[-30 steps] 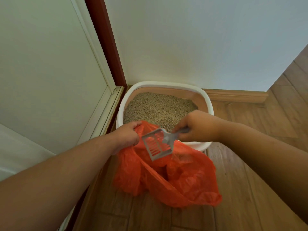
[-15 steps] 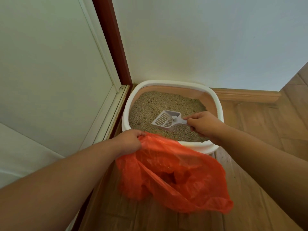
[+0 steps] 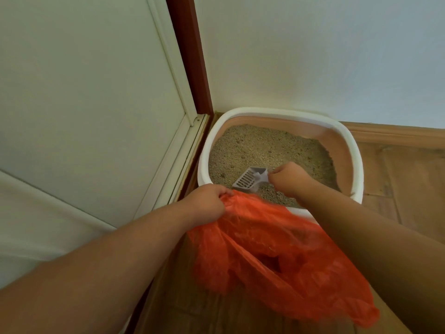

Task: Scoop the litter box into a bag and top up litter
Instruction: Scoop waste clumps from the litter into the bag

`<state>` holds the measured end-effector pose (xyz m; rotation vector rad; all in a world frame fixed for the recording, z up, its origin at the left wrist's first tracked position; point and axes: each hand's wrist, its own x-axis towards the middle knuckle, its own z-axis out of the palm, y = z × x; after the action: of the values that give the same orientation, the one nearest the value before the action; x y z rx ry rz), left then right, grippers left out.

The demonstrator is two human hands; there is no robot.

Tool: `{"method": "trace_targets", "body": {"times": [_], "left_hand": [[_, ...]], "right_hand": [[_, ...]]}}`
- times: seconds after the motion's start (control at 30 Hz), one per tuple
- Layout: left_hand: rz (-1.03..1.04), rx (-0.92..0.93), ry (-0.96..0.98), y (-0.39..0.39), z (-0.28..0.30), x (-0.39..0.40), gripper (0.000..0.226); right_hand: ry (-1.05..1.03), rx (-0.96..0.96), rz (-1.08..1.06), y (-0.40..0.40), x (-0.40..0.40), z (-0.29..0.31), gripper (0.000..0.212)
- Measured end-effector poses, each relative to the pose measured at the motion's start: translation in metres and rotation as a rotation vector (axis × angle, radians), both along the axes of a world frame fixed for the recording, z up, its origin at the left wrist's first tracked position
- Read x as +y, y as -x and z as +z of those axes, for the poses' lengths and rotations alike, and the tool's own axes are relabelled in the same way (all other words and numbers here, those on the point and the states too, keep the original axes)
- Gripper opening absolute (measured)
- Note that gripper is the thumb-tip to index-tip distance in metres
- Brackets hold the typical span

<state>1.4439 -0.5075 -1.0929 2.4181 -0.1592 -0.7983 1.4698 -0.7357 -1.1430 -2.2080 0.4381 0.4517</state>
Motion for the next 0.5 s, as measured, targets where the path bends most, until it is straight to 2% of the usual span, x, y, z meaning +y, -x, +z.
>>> {"method": "trace_targets", "body": {"times": [0.27,0.5], "left_hand": [[0.012,-0.002,0.032,-0.007,-0.008,0.002,0.047],[0.022,0.010,0.072,-0.006,-0.007,0.007,0.050]], "right_hand": [[0.049,-0.036,0.046,-0.024,0.025,-0.022,0.028],[-0.135,-0.055,-0.028,-0.027,0.051,-0.041,0.036]]}}
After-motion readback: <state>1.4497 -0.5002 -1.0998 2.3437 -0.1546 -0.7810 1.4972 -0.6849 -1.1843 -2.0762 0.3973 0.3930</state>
